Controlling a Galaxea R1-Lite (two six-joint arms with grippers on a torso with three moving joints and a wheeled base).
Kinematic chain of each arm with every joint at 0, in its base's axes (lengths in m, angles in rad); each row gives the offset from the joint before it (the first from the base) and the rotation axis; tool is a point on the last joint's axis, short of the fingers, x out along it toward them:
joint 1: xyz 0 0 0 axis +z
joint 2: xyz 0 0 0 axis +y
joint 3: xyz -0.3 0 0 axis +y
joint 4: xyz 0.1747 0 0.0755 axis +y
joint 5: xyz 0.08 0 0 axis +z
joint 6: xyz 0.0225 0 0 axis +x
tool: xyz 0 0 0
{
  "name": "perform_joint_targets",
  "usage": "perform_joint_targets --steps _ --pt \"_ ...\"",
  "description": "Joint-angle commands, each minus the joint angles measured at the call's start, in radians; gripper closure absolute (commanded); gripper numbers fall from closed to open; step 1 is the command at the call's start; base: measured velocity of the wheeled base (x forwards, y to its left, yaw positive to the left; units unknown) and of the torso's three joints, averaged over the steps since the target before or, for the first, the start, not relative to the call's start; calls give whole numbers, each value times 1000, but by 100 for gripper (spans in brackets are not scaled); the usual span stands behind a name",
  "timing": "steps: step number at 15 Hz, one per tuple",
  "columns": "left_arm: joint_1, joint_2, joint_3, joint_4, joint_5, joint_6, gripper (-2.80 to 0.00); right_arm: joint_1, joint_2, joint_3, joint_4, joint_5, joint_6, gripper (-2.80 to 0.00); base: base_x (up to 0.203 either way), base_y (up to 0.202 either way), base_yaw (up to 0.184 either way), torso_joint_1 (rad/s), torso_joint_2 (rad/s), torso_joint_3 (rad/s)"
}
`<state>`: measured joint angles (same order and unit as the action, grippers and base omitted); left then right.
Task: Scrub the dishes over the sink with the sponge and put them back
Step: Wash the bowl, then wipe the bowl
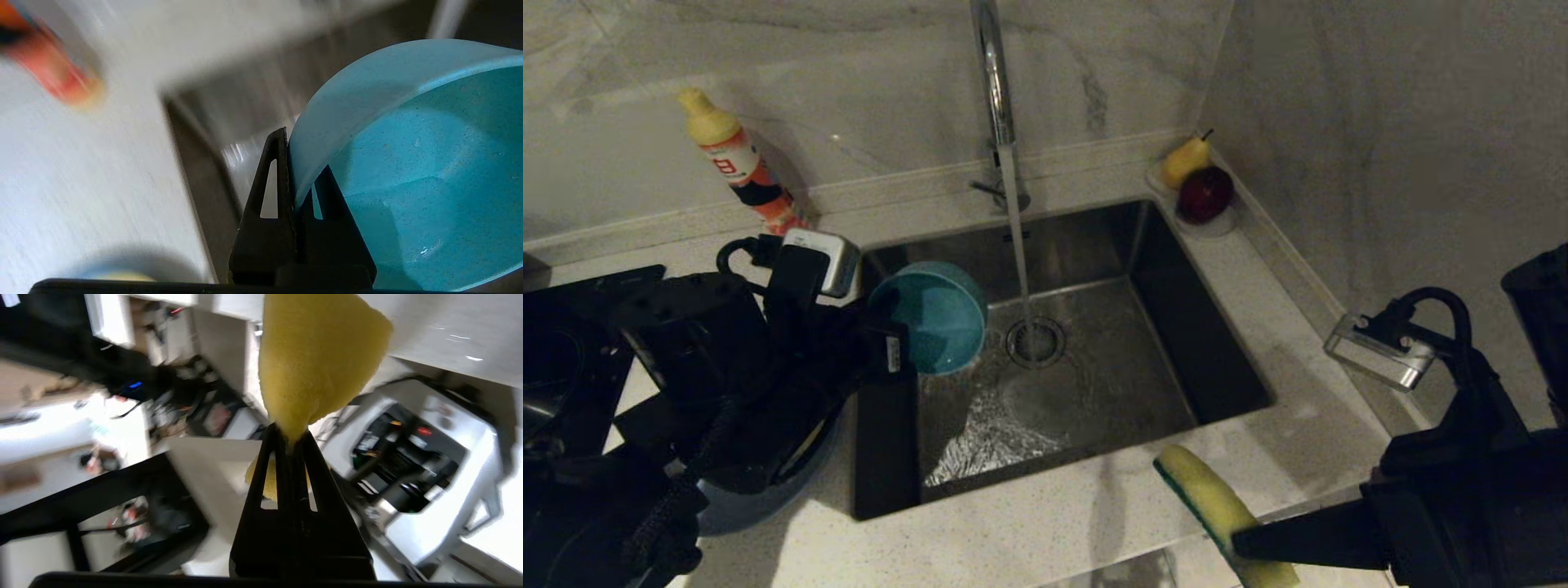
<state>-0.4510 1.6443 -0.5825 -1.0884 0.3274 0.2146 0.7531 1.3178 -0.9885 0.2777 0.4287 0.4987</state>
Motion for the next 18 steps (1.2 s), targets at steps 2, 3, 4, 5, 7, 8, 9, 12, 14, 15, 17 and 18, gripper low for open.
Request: perform_joint_targets --steps 2,3,4,5,7,8,9,12,14,15,17,18 --pt "-34 -117 -75 332 -6 -189 0 51 54 -83 9 37 24 0 0 0 0 0 0 0" --pt "-51 -146 -92 414 -21 -234 0 76 61 -114 16 54 50 0 0 0 0 0 0 0" --pt "-84 -166 -106 480 -37 -284 0 93 75 -150 31 86 73 0 0 0 0 0 0 0" --pt "-116 -173 -114 512 -41 -315 0 105 99 -184 56 115 84 0 0 0 0 0 0 0" --pt "-130 -161 -120 513 -38 -327 0 135 149 -237 93 128 89 0 0 0 0 0 0 0" --pt "-138 -148 -128 510 -32 -327 0 147 169 -256 101 131 88 0 0 0 0 0 0 0" --pt "-147 -136 -131 509 -16 -328 0 169 186 -265 102 131 88 0 0 0 0 0 0 0" --pt "-178 -80 -131 431 54 -350 0 221 238 -276 100 130 92 0 0 0 0 0 0 0" --pt "-188 -17 -136 309 113 -347 0 224 278 -301 104 126 93 0 0 0 0 0 0 0" --pt "-199 15 -143 243 148 -344 0 224 290 -313 104 127 95 0 0 0 0 0 0 0" --pt "-239 53 -143 131 200 -308 0 223 305 -317 100 129 93 0 0 0 0 0 0 0" --pt "-255 61 -136 95 204 -289 0 223 318 -318 98 130 91 0 0 0 0 0 0 0"
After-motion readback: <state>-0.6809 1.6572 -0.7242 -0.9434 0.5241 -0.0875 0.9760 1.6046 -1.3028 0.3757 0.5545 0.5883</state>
